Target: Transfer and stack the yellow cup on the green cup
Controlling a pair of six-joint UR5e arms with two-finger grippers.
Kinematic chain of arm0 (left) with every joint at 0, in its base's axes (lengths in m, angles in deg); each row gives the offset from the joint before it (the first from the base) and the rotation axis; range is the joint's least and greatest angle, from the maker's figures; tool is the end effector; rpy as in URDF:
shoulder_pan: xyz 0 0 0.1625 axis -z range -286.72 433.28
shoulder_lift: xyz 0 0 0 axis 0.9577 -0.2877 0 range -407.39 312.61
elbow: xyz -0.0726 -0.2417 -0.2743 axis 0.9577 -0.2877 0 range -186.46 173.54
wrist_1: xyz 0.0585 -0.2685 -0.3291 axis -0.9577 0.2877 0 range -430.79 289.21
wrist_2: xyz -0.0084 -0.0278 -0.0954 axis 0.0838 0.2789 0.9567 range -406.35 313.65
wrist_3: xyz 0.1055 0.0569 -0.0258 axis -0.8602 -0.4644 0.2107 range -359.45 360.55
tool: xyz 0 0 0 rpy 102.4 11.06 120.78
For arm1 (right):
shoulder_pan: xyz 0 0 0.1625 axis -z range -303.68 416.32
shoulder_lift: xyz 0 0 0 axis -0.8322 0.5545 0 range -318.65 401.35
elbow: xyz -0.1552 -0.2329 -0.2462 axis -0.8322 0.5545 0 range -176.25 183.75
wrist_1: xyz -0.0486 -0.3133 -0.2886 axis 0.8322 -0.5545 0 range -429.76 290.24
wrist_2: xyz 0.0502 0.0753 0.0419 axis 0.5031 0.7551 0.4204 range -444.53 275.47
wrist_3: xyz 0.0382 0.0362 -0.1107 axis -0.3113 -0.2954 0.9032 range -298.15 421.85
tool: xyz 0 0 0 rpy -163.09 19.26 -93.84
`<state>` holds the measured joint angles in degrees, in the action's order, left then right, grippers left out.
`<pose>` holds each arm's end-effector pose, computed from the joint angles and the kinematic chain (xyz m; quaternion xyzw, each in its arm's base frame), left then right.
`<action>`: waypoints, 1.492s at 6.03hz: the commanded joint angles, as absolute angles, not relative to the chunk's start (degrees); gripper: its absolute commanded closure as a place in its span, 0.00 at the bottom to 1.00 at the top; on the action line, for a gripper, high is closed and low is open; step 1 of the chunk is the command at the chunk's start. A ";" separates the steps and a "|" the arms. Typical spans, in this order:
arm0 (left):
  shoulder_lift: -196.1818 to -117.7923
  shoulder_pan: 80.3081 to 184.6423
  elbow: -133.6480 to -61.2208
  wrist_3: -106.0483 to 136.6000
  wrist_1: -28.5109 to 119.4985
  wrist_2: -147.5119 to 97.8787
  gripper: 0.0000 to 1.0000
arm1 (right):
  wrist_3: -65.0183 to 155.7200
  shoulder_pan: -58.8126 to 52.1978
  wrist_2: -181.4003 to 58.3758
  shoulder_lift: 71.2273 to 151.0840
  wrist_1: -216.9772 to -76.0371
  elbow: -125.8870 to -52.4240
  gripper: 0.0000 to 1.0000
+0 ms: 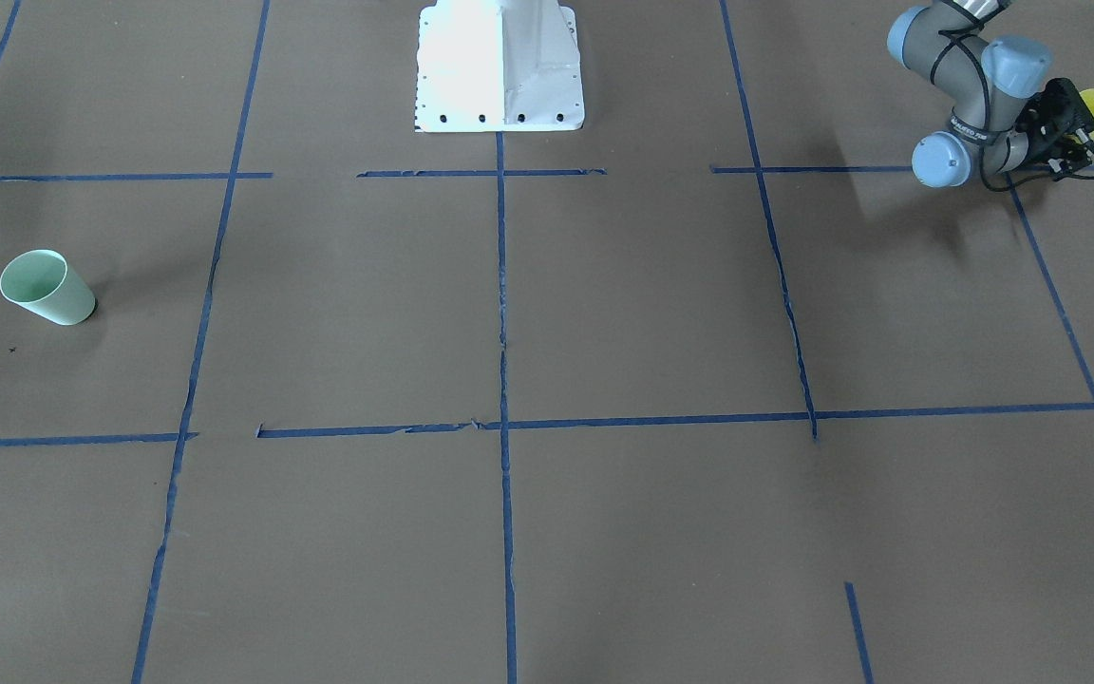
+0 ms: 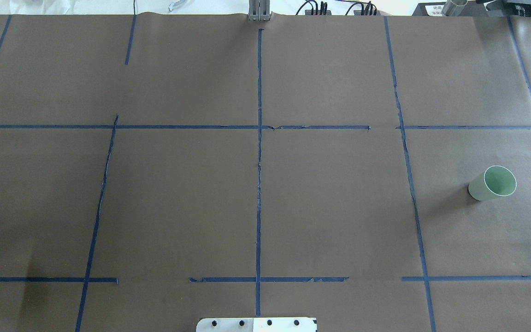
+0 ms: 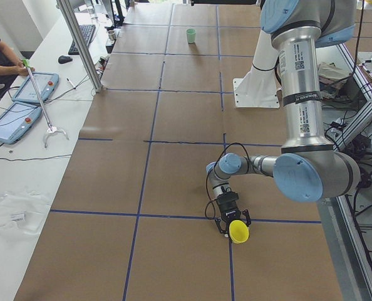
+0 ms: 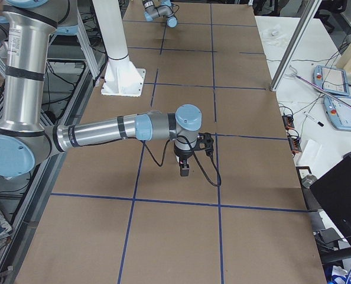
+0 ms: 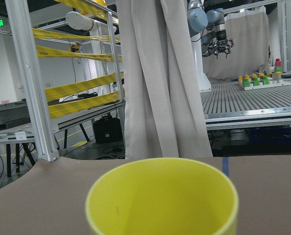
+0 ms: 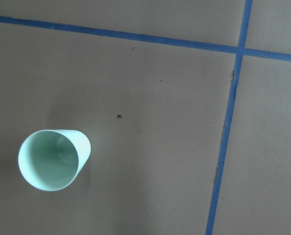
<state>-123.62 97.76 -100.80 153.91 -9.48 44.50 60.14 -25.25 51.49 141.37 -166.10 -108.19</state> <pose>0.2331 -0.2506 0.7494 0.1021 -0.3104 -0.6573 0.6791 -0.0200 -0.4432 0.5205 0.0101 -0.3929 -0.0729 0.9166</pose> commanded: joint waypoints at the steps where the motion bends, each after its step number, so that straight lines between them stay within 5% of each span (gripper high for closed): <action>1: -124.38 99.46 -101.39 148.16 -9.35 33.87 0.92 | 60.62 -25.24 52.57 141.11 -165.83 -108.31 0.00; 3: -129.18 105.15 -101.56 136.22 -3.15 22.37 0.92 | 60.10 -25.24 52.31 139.97 -162.34 -108.40 0.00; 7: -135.43 111.15 -97.09 111.21 31.46 0.51 0.89 | 59.92 -22.35 52.23 139.96 -152.78 -106.73 0.00; 9: -142.38 111.51 -95.25 106.46 33.44 -1.16 0.88 | 59.83 -21.64 56.67 140.40 -149.85 -106.73 0.00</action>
<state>-139.62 111.45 -96.45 108.36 31.84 0.12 59.86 -22.05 54.06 140.10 -151.84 -106.78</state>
